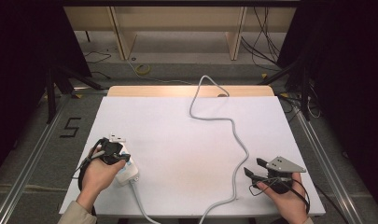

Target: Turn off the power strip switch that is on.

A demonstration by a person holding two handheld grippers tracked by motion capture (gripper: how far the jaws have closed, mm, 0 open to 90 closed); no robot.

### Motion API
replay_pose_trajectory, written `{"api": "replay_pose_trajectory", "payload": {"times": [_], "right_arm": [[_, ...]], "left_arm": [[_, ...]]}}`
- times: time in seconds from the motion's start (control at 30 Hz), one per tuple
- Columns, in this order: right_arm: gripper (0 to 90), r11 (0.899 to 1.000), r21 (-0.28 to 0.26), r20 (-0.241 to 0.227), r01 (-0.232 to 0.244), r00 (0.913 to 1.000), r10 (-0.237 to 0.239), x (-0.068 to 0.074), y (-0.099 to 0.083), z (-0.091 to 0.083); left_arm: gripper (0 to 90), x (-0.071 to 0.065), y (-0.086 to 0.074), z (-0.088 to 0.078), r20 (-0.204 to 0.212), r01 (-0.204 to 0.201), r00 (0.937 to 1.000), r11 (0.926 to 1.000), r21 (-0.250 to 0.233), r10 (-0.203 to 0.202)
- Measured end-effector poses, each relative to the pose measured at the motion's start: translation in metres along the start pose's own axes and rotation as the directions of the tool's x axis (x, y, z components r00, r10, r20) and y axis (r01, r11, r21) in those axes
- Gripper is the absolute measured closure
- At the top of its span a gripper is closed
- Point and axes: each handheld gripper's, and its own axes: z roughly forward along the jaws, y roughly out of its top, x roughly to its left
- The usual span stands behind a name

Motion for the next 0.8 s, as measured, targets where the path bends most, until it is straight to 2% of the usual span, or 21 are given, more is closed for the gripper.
{"api": "replay_pose_trajectory", "payload": {"times": [0.23, 0.5, 0.8], "right_arm": [[38.4, 1.0, 0.002, 0.0, 0.0, 1.0, 0.0, 0.0001, 0.0, -0.0001], [38.4, 1.0, 0.003, -0.001, 0.0, 1.0, 0.0, 0.0002, 0.0, -0.0001], [38.4, 1.0, 0.001, -0.002, 0.0, 1.0, 0.0, 0.0006, 0.0001, 0.0003]], "left_arm": [[89.3, 0.0001, 0.0012, 0.0032, -0.007, 0.0, 1.0, 0.9999, 0.012, 0.0], [89.3, 0.0016, 0.0021, 0.0052, -0.009, 0.017, 0.9998, 0.9997, 0.02, -0.017], [89.3, 0.0023, 0.0031, 0.0086, -0.005, 0.019, 0.9998, 0.9986, 0.049, -0.019]]}}
